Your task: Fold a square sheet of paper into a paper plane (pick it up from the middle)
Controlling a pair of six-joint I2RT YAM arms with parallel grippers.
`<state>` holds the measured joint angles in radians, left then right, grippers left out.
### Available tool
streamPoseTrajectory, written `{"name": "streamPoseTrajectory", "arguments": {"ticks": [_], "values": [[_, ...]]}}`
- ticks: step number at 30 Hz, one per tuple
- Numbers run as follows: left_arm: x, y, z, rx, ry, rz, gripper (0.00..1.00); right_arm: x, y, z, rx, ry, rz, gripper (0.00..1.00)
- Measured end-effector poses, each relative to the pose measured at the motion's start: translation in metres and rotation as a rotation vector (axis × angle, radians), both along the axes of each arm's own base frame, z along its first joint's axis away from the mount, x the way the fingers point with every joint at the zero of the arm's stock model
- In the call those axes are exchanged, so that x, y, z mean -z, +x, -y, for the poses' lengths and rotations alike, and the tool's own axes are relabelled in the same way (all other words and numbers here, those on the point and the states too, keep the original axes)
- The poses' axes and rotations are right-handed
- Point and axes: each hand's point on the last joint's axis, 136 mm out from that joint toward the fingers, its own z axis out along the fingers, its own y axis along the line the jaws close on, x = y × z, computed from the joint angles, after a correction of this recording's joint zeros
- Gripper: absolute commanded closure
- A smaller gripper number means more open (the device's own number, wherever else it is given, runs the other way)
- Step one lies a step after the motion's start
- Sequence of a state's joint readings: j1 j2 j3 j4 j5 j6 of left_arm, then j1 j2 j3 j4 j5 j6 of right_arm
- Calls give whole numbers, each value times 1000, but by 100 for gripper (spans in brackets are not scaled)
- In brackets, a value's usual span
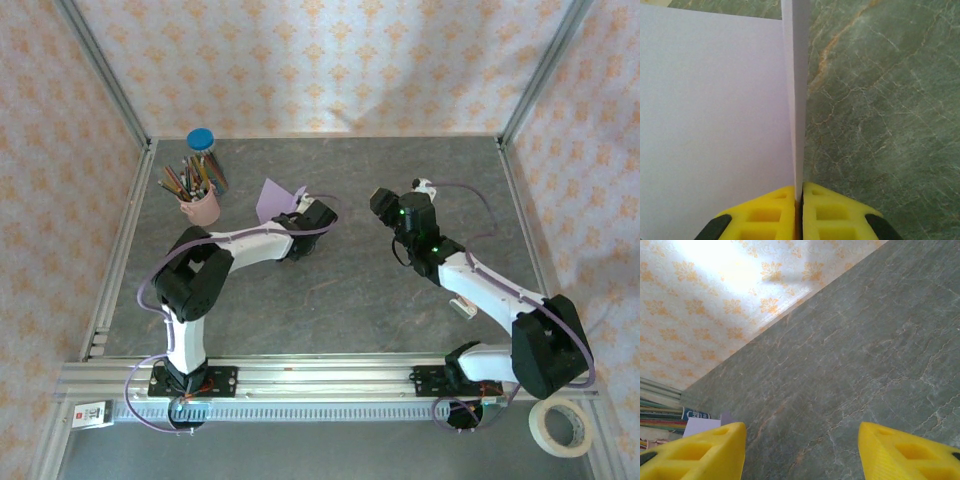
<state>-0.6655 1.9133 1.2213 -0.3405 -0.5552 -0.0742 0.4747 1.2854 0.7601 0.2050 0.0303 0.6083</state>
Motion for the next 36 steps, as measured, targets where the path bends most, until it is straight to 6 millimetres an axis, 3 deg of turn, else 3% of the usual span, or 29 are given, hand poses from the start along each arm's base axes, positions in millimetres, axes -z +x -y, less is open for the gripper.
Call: {"name": "streamPoseTrajectory", "arguments": {"ticks": [10, 30, 36], "values": [[34, -13, 3, -3, 52, -38, 83, 14, 1, -1, -3, -18, -38, 40], [45, -22, 18, -32, -75, -65, 65, 31, 3, -7, -16, -10, -84, 40], [39, -24, 33, -32, -174, -87, 59, 31, 3, -7, -11, 0, -86, 38]]}}
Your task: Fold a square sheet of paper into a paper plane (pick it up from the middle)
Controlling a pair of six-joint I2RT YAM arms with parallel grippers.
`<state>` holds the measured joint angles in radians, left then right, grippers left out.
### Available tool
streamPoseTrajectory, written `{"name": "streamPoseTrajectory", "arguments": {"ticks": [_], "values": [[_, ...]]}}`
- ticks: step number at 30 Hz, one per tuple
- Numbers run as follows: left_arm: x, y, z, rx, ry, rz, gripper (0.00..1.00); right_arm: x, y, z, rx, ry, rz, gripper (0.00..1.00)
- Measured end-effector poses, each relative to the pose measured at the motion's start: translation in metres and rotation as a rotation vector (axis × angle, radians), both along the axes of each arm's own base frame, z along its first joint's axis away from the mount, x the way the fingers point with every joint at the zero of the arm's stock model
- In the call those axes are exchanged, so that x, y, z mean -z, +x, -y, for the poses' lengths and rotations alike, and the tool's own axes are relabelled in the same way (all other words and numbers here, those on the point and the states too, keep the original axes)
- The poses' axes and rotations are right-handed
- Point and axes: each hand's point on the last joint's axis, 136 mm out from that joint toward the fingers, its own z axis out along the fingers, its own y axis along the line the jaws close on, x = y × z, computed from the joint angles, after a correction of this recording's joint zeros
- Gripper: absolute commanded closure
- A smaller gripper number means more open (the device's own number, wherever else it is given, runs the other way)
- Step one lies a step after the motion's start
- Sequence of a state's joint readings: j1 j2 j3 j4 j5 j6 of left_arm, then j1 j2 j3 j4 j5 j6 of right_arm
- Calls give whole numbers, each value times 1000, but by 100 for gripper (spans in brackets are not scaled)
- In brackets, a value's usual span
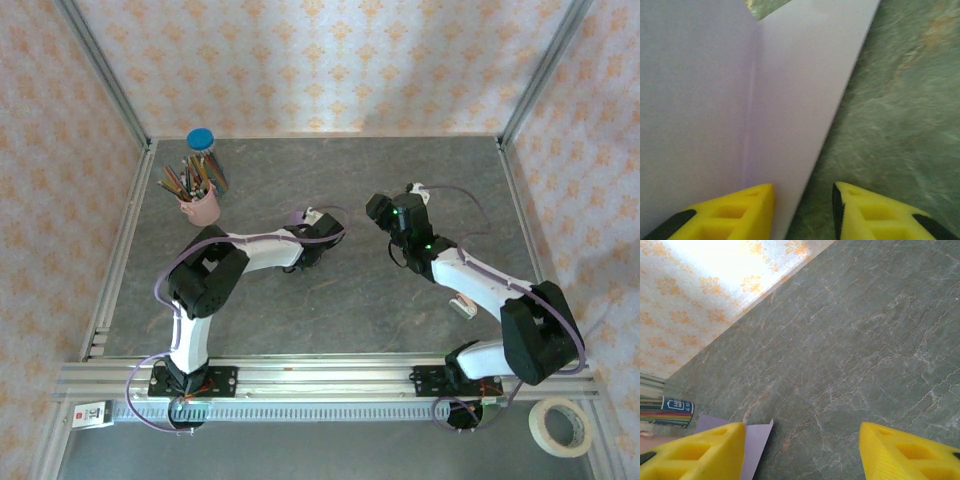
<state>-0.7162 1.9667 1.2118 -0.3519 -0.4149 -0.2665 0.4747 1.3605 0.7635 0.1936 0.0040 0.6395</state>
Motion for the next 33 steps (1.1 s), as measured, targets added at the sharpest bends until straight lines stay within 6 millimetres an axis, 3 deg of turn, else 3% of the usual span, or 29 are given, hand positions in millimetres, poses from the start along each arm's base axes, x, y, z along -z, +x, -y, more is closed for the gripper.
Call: {"name": "streamPoseTrajectory", "arguments": {"ticks": [4, 11, 17, 20, 26, 29, 33], "values": [[-18, -4, 17, 13, -107, 4, 52, 0, 0, 0, 9, 15, -2, 32], [-70, -13, 49, 51, -368, 13, 45, -1, 0, 3, 18, 11, 13, 15], [-109, -24, 60, 97, -587, 33, 40, 2, -6, 8, 26, 22, 38, 15], [-105, -24, 42, 58, -680, 23, 40, 3, -7, 6, 19, 28, 41, 16], [-66, -22, 1, -86, -823, -62, 40, 5, -4, -3, -19, 44, 30, 17], [-59, -24, -1, -118, -889, -96, 40, 10, 0, -9, -33, 48, 11, 17], [-65, -21, 7, -106, -953, -101, 40, 16, 0, -15, -58, 56, -10, 17]]}}
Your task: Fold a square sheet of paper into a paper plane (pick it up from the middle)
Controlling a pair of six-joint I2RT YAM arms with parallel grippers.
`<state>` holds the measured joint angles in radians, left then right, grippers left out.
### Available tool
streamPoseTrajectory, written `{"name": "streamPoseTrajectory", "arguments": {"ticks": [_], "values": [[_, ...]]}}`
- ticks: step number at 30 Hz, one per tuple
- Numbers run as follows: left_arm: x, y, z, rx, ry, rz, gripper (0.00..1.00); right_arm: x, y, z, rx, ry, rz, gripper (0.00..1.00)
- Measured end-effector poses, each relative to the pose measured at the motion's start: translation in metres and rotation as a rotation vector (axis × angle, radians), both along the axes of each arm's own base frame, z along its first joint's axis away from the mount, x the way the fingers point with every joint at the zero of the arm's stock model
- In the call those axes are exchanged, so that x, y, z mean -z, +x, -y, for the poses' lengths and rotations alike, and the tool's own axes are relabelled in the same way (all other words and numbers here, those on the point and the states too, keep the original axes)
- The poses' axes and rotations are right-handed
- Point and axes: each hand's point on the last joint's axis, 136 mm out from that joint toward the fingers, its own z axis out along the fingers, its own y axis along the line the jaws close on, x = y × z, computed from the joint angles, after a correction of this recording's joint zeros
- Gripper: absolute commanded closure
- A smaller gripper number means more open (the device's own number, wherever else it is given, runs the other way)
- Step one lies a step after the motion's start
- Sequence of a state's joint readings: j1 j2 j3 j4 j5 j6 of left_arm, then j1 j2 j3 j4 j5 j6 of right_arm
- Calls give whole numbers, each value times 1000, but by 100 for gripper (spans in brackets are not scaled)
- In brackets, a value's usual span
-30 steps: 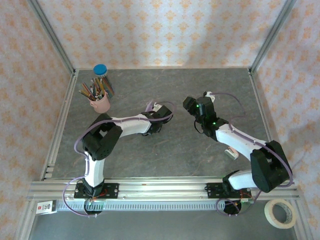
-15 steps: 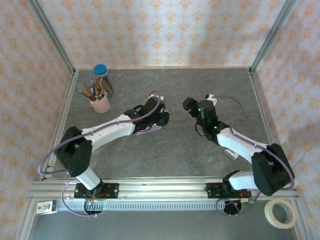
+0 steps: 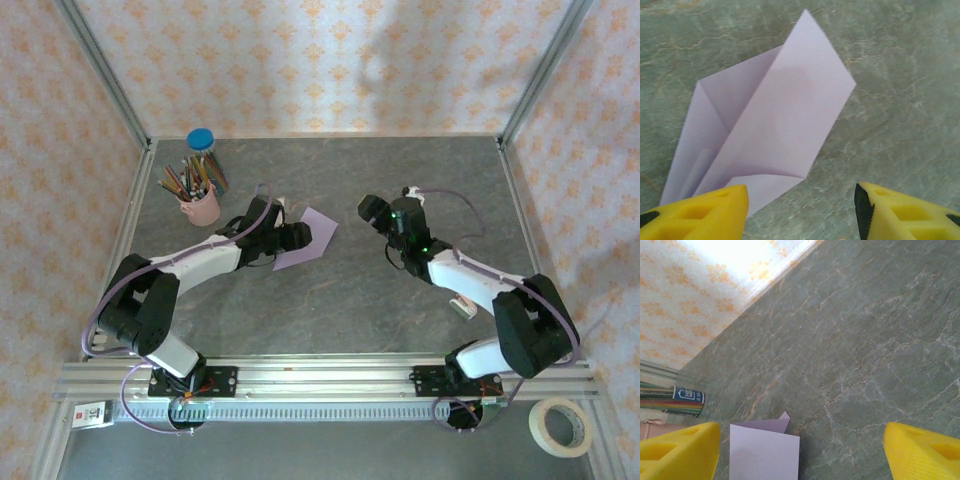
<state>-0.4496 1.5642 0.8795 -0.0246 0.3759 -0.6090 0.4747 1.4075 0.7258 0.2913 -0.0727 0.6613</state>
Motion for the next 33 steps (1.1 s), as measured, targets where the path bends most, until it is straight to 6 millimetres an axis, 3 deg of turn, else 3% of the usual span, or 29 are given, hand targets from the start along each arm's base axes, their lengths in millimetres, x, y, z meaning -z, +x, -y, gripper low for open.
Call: {"name": "streamPoseTrajectory", "arguments": {"ticks": [5, 21, 28, 33], "values": [[13, 1, 4, 3, -22, -39, 41, 8, 1, -7, -28, 4, -25, 17], [58, 21, -15, -93, -35, -129, 47, 22, -4, -28, -120, 74, -96, 22], [59, 24, -15, -134, -108, -155, 51, 43, -14, -51, -184, 170, -204, 33], [64, 23, -15, -155, -147, -188, 55, 62, -33, -83, -242, 223, -305, 41]]}}
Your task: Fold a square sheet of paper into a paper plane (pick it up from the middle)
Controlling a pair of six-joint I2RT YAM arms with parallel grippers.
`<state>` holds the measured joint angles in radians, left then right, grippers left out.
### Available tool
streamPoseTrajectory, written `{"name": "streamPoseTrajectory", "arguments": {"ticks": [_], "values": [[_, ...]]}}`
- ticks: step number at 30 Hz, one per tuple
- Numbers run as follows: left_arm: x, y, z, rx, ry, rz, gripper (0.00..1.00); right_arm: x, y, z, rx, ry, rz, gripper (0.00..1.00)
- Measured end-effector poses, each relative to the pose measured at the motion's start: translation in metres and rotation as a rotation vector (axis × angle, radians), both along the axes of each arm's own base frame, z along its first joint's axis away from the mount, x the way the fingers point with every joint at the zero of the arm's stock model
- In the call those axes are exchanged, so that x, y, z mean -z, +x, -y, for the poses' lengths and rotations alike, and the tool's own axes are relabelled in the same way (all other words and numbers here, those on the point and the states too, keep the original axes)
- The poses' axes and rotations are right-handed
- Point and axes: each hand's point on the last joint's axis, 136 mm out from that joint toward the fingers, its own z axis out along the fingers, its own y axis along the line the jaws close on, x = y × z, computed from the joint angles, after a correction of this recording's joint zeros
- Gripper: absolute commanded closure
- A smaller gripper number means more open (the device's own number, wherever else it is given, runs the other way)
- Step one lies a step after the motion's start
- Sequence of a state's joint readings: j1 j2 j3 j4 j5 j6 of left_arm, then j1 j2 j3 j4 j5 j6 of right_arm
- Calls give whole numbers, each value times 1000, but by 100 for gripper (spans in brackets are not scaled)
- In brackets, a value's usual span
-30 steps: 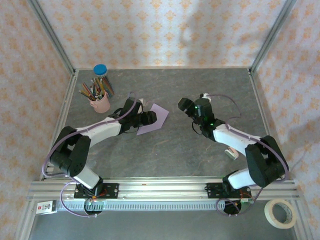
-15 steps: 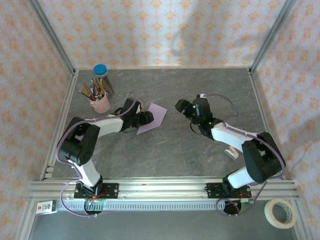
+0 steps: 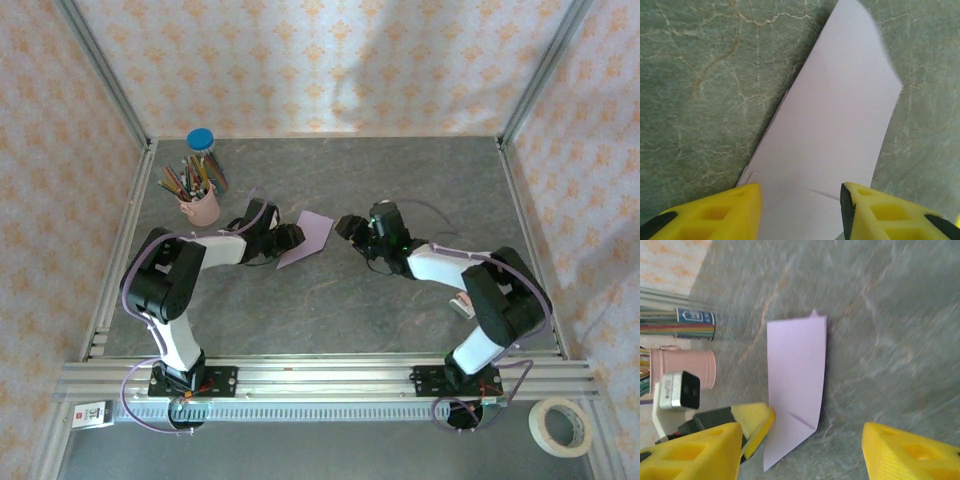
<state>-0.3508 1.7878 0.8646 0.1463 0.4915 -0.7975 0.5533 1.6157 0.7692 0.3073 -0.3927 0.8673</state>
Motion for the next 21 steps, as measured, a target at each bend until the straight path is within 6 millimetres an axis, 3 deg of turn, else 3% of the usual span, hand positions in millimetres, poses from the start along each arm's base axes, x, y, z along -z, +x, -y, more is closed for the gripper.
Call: {"name": "streamPoseTrajectory", "arguments": {"ticks": [4, 8, 13, 21], "values": [[1, 0, 0, -22, -17, -20, 57, 13, -16, -27, -38, 32, -76, 48], [2, 0, -2, -40, -27, -33, 58, 30, -27, -38, -39, 43, -151, 56], [2, 0, -3, -49, -39, -44, 59, 42, -24, -42, -17, 52, -196, 64], [2, 0, -3, -47, -43, -47, 59, 36, -10, -53, -9, 81, -184, 70]]}}
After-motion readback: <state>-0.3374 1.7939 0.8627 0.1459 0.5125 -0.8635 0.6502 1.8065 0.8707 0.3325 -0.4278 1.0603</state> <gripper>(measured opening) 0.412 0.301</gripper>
